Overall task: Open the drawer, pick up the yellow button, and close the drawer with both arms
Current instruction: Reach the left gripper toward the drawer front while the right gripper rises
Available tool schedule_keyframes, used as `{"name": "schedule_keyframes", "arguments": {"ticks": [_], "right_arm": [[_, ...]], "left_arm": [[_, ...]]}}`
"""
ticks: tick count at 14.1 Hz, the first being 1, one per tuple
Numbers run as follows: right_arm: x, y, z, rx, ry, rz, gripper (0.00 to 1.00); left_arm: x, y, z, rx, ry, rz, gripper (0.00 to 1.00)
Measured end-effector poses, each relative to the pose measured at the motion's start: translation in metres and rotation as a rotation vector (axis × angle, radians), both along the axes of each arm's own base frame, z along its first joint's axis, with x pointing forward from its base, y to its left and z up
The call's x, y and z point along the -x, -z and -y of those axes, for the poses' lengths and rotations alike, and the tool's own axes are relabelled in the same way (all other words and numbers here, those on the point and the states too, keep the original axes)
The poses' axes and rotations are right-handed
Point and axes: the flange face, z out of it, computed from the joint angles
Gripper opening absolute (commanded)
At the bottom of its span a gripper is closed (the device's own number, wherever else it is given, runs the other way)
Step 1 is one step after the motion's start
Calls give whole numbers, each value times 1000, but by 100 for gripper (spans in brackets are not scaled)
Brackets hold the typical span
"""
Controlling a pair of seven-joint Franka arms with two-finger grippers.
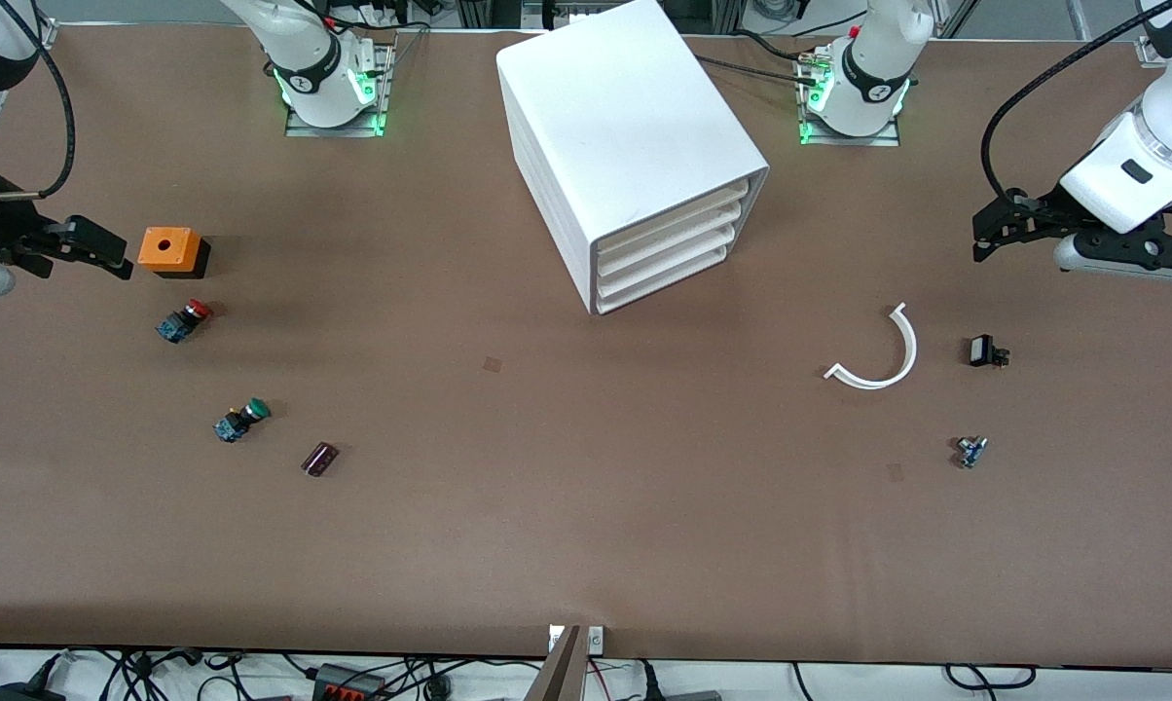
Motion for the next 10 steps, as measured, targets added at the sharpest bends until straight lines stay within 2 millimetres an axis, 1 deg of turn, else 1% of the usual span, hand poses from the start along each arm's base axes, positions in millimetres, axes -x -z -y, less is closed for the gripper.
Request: {"name": "schedule_keyframes", "arguments": {"ticks": [3,4,6,8,10], "right_arm": [[-4,6,-14,-38,-12,-4,100],[-6,10,-19,-55,-15,-7,100],[-14,21,-31,-69,-31,-18,100],[-21,32,-47,-72,-57,-24,100],[-25,37,-65,-72,-86,-27,100]], "left_arm": [[0,-1,1,5,1,-6,100],[2,2,4,5,5,-39,100],[4,17,13,35,14,-183,100],[-1,33,29,121,26,-303,100],[-4,52,45,208,39,-399,100]]}}
